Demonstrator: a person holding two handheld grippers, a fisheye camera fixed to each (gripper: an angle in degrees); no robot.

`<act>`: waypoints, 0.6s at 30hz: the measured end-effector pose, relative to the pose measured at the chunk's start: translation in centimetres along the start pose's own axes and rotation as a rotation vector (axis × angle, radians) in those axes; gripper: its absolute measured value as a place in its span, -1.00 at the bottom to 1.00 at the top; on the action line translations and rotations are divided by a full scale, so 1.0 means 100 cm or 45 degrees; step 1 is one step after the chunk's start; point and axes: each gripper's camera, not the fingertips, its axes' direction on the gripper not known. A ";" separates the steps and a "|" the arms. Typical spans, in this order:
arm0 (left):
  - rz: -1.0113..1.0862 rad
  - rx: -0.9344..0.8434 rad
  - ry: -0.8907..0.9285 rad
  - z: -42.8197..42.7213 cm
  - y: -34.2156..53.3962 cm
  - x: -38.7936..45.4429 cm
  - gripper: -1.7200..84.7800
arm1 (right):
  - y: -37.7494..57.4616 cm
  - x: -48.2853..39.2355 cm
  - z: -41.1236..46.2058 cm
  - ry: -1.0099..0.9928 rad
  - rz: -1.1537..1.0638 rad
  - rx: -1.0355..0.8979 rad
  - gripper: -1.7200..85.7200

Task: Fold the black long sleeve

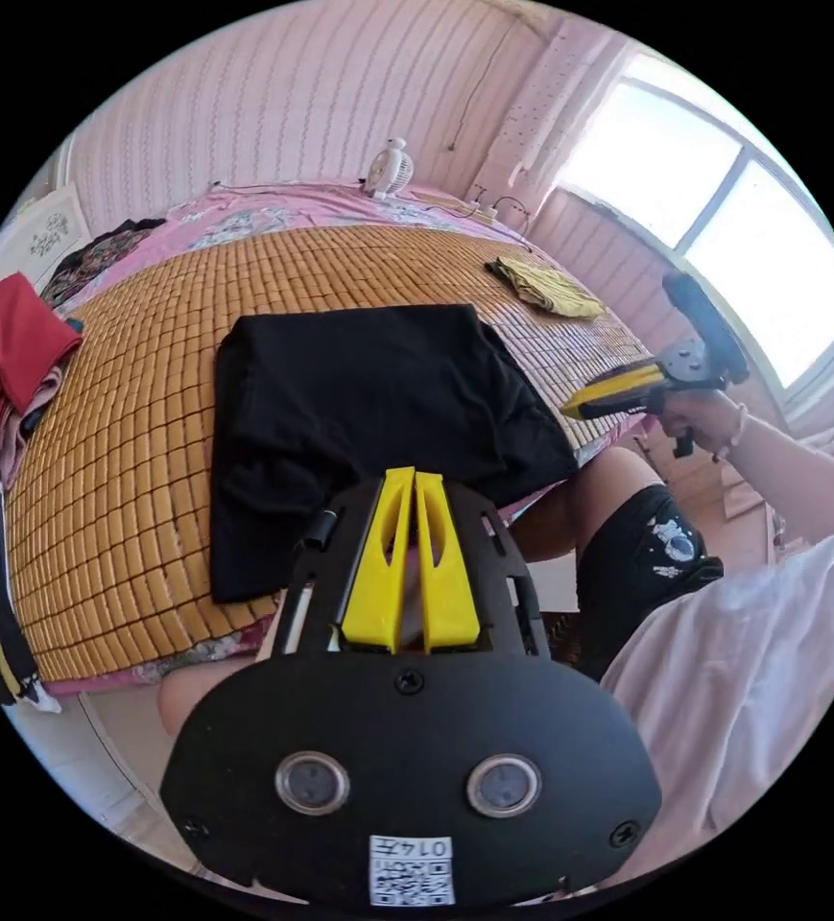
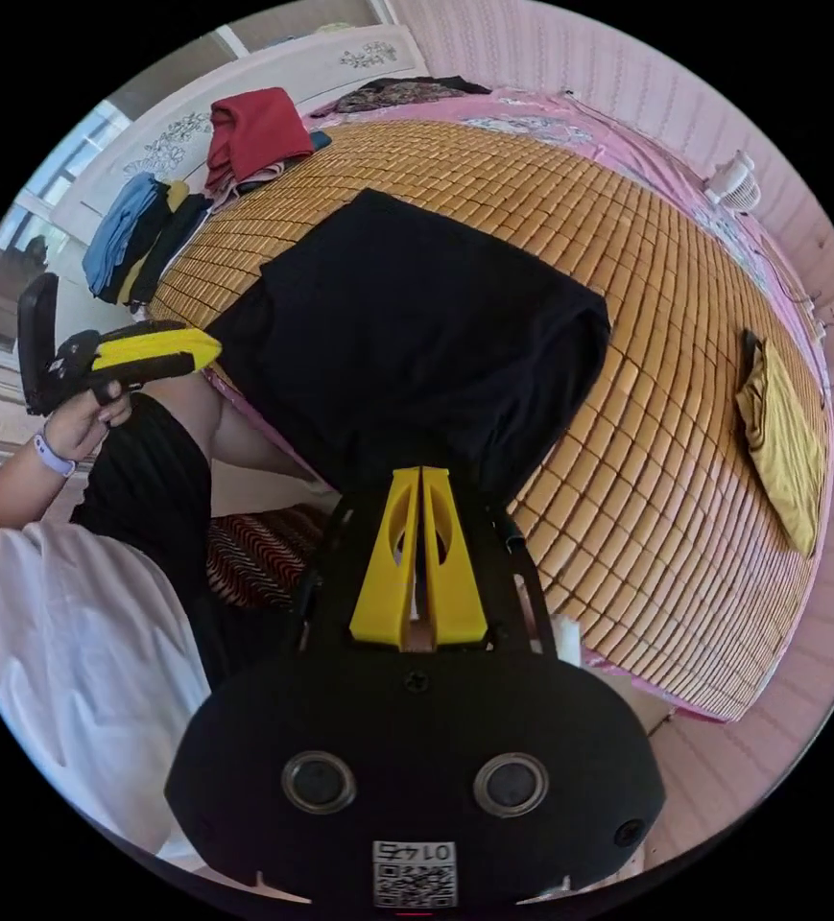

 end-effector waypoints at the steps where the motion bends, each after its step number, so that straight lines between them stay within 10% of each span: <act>1: 0.027 -0.014 0.011 0.008 -0.004 0.005 -0.98 | -0.028 -0.005 0.004 -0.002 -0.048 -0.020 -0.97; 18: 0.191 -0.222 0.011 0.100 0.009 0.027 -0.98 | -0.247 -0.059 0.099 0.245 -0.553 -0.428 -0.97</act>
